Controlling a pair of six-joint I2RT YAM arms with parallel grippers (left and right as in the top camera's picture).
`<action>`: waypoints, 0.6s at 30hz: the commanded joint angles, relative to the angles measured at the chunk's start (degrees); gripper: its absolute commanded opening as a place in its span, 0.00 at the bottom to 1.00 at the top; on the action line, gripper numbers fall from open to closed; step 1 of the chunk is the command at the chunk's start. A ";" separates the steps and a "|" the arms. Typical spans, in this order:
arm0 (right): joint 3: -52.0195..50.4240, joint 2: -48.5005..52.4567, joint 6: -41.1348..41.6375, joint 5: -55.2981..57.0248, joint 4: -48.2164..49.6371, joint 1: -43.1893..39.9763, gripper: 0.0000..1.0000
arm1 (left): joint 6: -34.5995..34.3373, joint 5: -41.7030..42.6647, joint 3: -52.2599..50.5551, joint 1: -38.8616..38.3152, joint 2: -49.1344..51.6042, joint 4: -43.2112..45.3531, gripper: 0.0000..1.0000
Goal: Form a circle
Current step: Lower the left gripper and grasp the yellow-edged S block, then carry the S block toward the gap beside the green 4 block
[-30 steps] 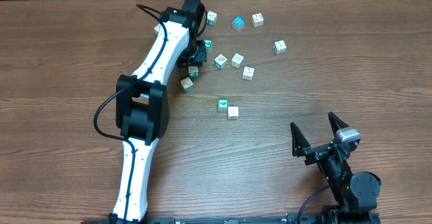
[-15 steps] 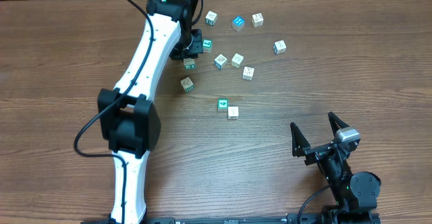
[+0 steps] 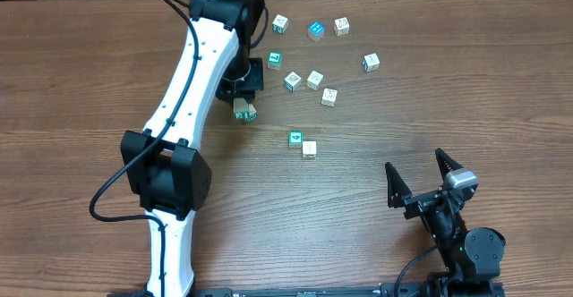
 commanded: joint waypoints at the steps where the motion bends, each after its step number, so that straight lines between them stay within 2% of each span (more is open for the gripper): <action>1: -0.57 -0.52 -0.28 0.44 0.33 -0.17 1.00 | 2.71 1.01 0.72 -1.36 -1.29 -0.81 0.19; 11: -0.57 -0.52 -0.28 0.44 0.33 -0.17 1.00 | 3.98 1.51 0.17 -5.35 -1.42 -0.81 0.19; 18: -0.57 -0.52 -0.26 0.44 0.33 -0.17 1.00 | 3.93 1.46 -5.11 -7.15 -4.70 -0.83 0.18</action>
